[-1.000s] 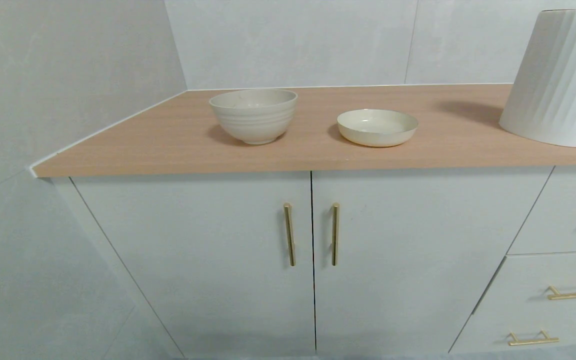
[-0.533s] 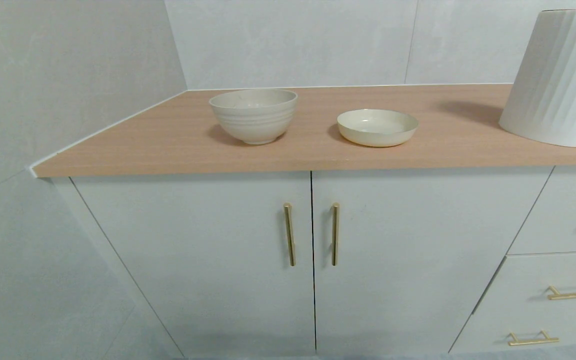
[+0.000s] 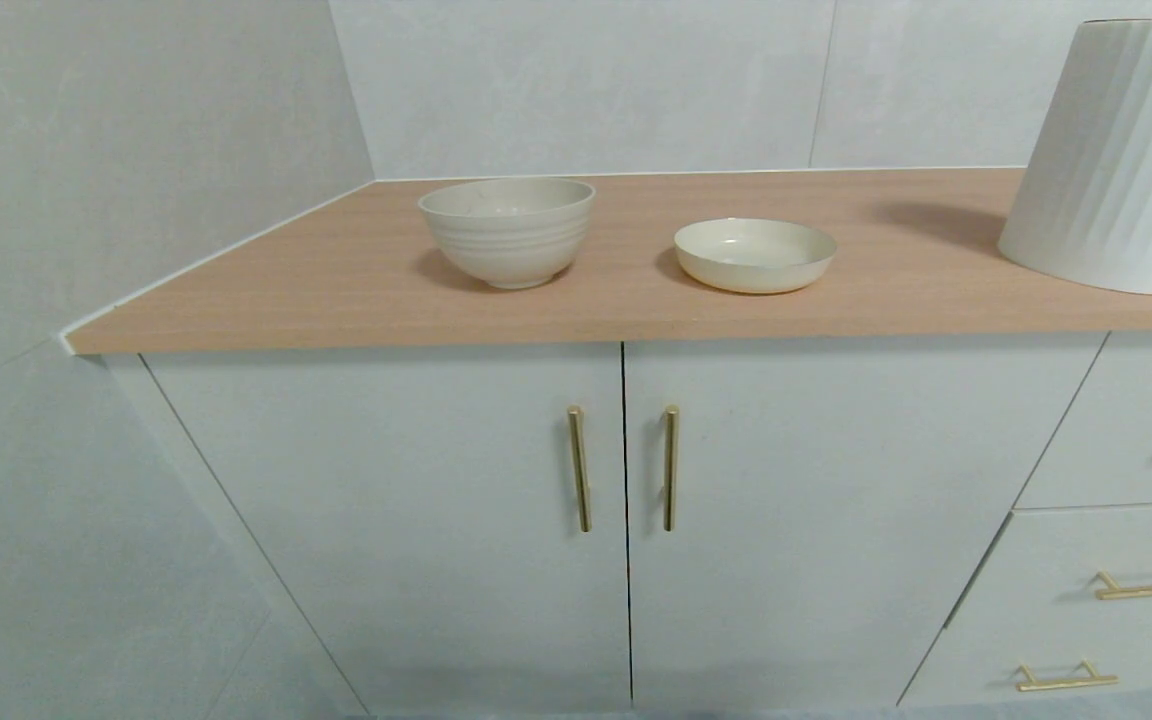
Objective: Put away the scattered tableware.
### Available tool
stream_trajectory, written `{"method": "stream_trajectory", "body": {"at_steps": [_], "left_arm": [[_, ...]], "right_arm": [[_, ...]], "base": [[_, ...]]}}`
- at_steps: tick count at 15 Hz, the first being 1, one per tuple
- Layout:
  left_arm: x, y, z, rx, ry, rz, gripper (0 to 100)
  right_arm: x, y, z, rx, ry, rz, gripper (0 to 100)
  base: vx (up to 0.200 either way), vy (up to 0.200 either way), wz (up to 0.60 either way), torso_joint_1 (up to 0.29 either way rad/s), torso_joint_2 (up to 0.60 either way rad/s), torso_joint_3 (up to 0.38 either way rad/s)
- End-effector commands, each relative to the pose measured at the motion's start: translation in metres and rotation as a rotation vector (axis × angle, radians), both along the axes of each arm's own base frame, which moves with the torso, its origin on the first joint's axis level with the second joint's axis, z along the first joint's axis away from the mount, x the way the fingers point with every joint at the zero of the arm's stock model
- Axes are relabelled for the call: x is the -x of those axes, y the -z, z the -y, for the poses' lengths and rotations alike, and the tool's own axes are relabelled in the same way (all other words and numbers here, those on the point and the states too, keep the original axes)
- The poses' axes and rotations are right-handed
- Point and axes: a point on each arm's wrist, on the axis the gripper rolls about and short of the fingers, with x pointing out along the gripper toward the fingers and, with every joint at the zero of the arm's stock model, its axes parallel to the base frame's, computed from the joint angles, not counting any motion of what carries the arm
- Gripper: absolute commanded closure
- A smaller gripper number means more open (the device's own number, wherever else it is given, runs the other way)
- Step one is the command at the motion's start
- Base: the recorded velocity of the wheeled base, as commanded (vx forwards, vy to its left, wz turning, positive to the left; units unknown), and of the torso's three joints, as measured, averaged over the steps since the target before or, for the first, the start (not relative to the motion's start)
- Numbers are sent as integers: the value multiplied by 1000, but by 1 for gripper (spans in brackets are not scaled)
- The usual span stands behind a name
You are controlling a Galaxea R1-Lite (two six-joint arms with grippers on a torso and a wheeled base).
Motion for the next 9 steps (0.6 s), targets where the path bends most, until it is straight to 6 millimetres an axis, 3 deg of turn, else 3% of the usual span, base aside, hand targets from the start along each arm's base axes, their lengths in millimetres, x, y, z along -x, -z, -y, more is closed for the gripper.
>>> {"method": "stream_trajectory", "body": {"at_steps": [1, 4, 6, 9], "left_arm": [[0, 0, 0, 0, -1, 1, 0], [0, 0, 0, 0, -1, 1, 0], [0, 0, 0, 0, -1, 1, 0], [0, 0, 0, 0, -1, 1, 0]], "right_arm": [[-60, -48, -4, -7, -142, -262, 0], [-146, -84, -31, -9, -340, -403, 0], [-186, -88, -60, -30, -449, -470, 0], [-227, -88, -103, -110, -563, -543, 0]], "base": [[0, 0, 0, 0, 0, 0], [0, 0, 0, 0, 0, 0], [0, 0, 0, 0, 0, 0], [0, 0, 0, 0, 0, 0]]}}
